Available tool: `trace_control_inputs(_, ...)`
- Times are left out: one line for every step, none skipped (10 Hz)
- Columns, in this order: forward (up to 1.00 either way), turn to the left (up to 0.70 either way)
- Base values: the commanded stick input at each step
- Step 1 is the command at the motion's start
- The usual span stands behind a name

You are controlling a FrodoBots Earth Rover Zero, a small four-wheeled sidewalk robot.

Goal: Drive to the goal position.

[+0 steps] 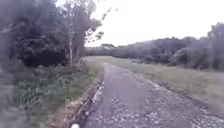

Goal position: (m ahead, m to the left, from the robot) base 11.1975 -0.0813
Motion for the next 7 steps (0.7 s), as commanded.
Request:
trace_control_inputs(0.70, 0.00)
trace_control_inputs(0.70, 0.00)
trace_control_inputs(0.70, 0.00)
trace_control_inputs(0.70, 0.00)
trace_control_inputs(0.70, 0.00)
trace_control_inputs(0.70, -0.35)
trace_control_inputs(0.70, -0.35)
